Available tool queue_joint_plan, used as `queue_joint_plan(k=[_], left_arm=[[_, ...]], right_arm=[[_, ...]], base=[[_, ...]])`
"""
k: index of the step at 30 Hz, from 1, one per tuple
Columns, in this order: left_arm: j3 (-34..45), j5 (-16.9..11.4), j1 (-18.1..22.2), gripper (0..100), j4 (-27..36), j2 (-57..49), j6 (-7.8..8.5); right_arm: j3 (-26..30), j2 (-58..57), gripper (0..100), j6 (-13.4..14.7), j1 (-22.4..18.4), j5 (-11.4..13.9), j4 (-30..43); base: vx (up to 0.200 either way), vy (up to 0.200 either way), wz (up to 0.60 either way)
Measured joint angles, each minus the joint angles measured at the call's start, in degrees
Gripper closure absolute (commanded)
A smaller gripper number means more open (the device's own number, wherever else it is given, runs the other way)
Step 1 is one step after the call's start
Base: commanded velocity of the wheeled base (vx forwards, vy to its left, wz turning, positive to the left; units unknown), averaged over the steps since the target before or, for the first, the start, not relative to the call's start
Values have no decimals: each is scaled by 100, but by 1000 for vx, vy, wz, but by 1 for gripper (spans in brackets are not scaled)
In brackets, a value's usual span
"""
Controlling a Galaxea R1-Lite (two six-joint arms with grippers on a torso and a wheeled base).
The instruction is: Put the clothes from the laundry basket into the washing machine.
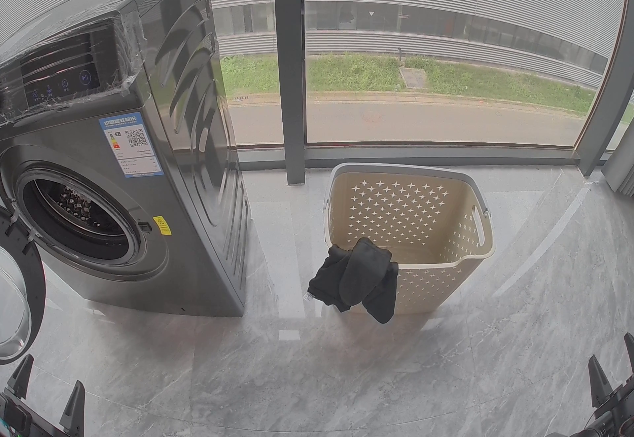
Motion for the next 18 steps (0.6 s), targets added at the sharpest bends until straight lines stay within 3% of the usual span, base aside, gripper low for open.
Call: queue_joint_plan(k=[5, 12, 18], left_arm=[[0, 2, -10, 0, 0, 0, 16], [0, 0, -5, 0, 0, 0, 5], [0, 0, -5, 0, 0, 0, 18]], right_arm=[[0, 0, 0, -166, -7, 88, 9], [0, 0, 0, -160, -13, 104, 4], [-133, 4, 0, -157, 9, 163, -49]], base=[[200, 0, 0], [200, 0, 0], [0, 0, 0]])
